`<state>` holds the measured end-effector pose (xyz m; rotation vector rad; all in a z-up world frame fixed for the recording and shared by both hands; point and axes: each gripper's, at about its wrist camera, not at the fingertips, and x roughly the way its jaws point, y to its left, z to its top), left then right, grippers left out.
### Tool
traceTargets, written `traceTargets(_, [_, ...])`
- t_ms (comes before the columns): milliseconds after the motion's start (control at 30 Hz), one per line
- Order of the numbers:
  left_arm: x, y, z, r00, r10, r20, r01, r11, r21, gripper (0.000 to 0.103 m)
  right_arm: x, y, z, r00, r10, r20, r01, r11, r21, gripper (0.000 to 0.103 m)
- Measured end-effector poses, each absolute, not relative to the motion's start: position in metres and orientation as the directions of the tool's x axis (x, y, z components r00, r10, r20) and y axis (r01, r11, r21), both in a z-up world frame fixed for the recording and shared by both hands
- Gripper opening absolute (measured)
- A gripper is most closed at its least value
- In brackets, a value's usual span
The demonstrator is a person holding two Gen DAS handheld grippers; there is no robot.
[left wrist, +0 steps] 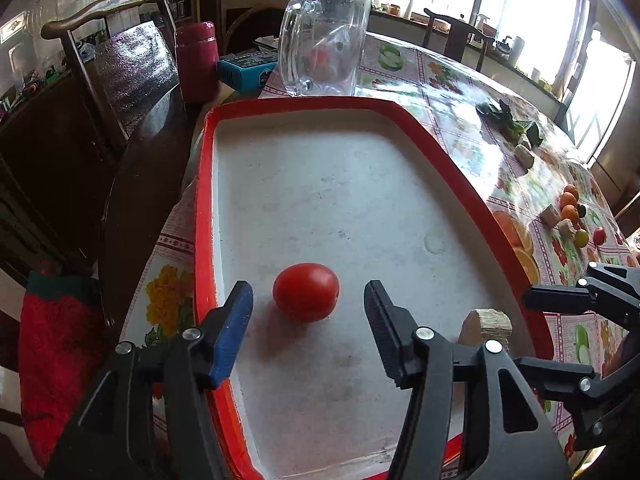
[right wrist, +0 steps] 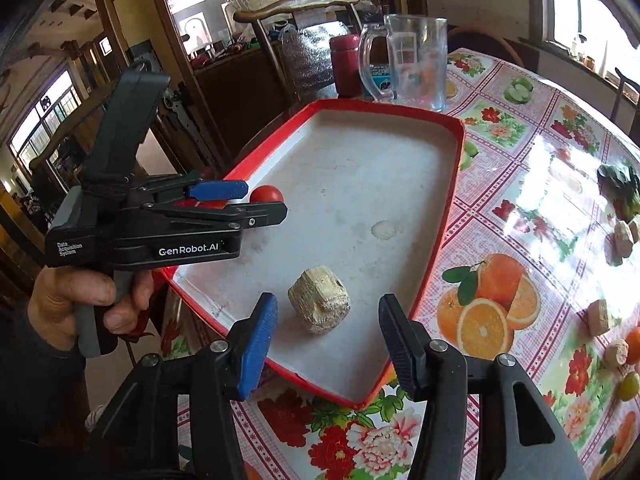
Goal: Organize fruits
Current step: 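Lower and open the left tool on the tomato while the right tool releases the chunk, then move both tools back over the table toward the remaining items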
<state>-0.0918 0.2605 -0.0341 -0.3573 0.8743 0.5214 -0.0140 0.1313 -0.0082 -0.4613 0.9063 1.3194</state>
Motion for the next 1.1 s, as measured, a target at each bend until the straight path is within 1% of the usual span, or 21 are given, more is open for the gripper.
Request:
traceTargets(167, [-0.097,0.255,-0.021,0.550,0.293,-0.782,-0.570,0.816,-0.096,0.058,-0.004,0.098,0.004,0.018,0.660,-0.751,-0.933,0.281,0.225,0.054])
traceTargets(333, [-0.097,0.242,-0.004,0.591,0.292,-0.753,-0.553,0.826,-0.114,0.058,0.012,0.057,0.003,0.074,0.662,-0.746,-0.900,0.366,0.235,0.054])
traceTargets(600, [-0.071,0.203,0.011,0.638,0.235,-0.733,-0.464,0.877,-0.123,0.058,0.043,-0.008,-0.002,0.160,0.649,-0.744,-0.826,0.500,0.260,0.054])
traceTargets(1100, [-0.013,0.124,0.023,0.667,0.126,-0.735,-0.286,0.953,-0.096,0.058,0.088,-0.093,-0.010,0.286,0.603,-0.745,-0.709,0.656,0.259,0.053])
